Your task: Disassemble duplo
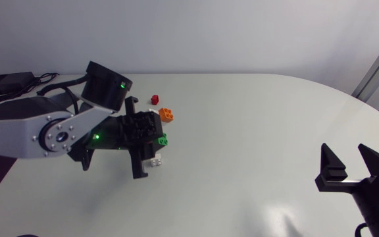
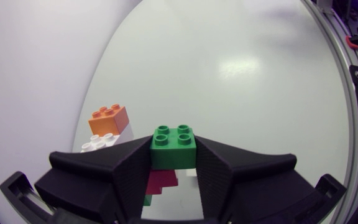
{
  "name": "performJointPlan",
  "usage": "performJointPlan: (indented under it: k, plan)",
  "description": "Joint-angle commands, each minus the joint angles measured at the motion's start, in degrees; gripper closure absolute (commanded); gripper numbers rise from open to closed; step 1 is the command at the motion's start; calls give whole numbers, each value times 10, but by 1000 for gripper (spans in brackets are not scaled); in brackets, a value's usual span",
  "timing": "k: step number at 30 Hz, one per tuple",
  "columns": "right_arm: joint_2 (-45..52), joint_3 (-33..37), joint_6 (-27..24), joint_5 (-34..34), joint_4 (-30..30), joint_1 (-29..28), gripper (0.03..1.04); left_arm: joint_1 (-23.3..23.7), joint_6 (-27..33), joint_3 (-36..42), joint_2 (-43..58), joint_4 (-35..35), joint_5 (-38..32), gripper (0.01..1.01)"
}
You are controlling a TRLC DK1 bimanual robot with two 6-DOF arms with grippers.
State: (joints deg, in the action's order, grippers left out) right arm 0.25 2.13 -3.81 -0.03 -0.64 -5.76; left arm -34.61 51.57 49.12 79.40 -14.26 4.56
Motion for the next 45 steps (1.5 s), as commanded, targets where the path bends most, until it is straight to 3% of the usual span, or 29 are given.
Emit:
performJointPlan:
  k: [1,5,9,15,21,28,29,31,35,41,45]
  plan:
    - [-6,-21,5,-4,10,-7,69,-49,-33,-23,-26,-11,5,770]
    - [-6,-21,5,-4,10,-7,69,-123,-57,-25,-50,-26,5,766]
    - [-7,-23,-23,21,-3,-6,67,-141,-83,-14,-64,-31,5,766]
    - [-7,-21,-66,82,-23,3,67,-113,-125,-24,-89,-25,56,815]
    - [-7,-20,-119,163,-37,57,67,-87,-139,-37,-94,12,69,811]
    - [-7,-23,-121,166,-45,60,67,-66,-144,-52,-79,42,69,808]
    - [-7,-23,-122,166,-47,60,67,-63,-147,-54,-75,48,69,790]
    - [-7,-23,-143,169,-47,61,67,-52,-153,-61,-61,70,69,659]
    - [-7,-24,-179,167,-40,73,67,-41,-154,-63,-10,100,68,641]
    - [-7,-24,-183,167,-42,74,67,-12,-166,-18,95,118,63,605]
    - [-7,-24,-183,167,-43,74,67,-12,-185,21,161,121,12,603]
